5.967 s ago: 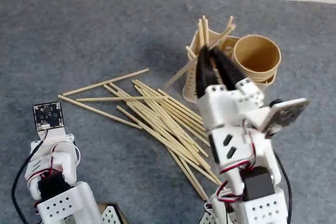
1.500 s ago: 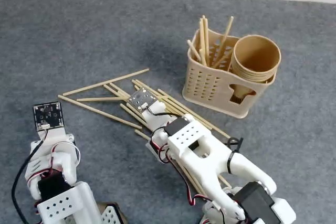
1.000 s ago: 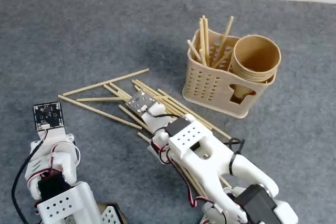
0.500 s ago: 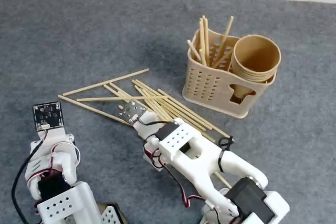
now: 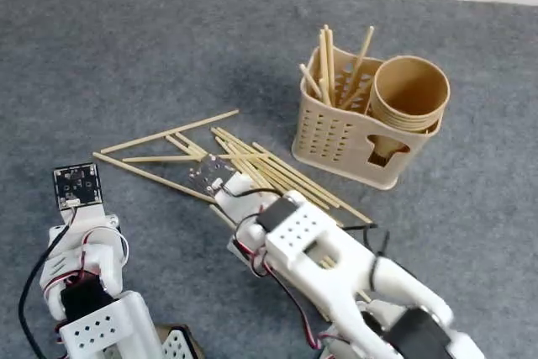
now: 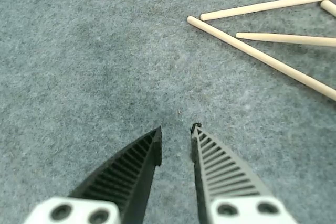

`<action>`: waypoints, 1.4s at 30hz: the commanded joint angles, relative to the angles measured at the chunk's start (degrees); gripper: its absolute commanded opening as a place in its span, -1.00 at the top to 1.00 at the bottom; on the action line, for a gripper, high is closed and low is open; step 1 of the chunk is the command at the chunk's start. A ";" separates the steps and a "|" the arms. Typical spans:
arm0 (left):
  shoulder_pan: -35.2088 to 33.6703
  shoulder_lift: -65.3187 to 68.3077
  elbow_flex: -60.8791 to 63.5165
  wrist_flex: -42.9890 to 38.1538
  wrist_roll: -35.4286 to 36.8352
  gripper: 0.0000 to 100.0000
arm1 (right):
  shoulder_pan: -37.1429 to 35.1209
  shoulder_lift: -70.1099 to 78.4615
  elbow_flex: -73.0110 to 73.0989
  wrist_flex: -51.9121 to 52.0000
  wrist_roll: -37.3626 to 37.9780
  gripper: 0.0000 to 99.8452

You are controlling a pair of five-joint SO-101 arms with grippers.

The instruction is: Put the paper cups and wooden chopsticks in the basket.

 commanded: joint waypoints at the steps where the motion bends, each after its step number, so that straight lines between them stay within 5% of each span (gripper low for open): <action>1: 0.92 -0.48 -0.57 -0.79 0.35 0.78 | -0.40 -9.01 1.01 1.36 0.62 0.99; 19: 0.92 -0.48 -0.57 -0.79 0.35 0.78 | -0.13 -38.46 6.55 1.54 0.35 0.99; 35: 1.01 -0.48 -0.57 -1.05 0.35 0.78 | 7.34 -60.62 5.93 1.10 0.35 0.99; 42: 1.01 -0.48 -0.57 -1.05 0.35 0.78 | 7.69 -69.49 6.37 -7.78 0.70 0.99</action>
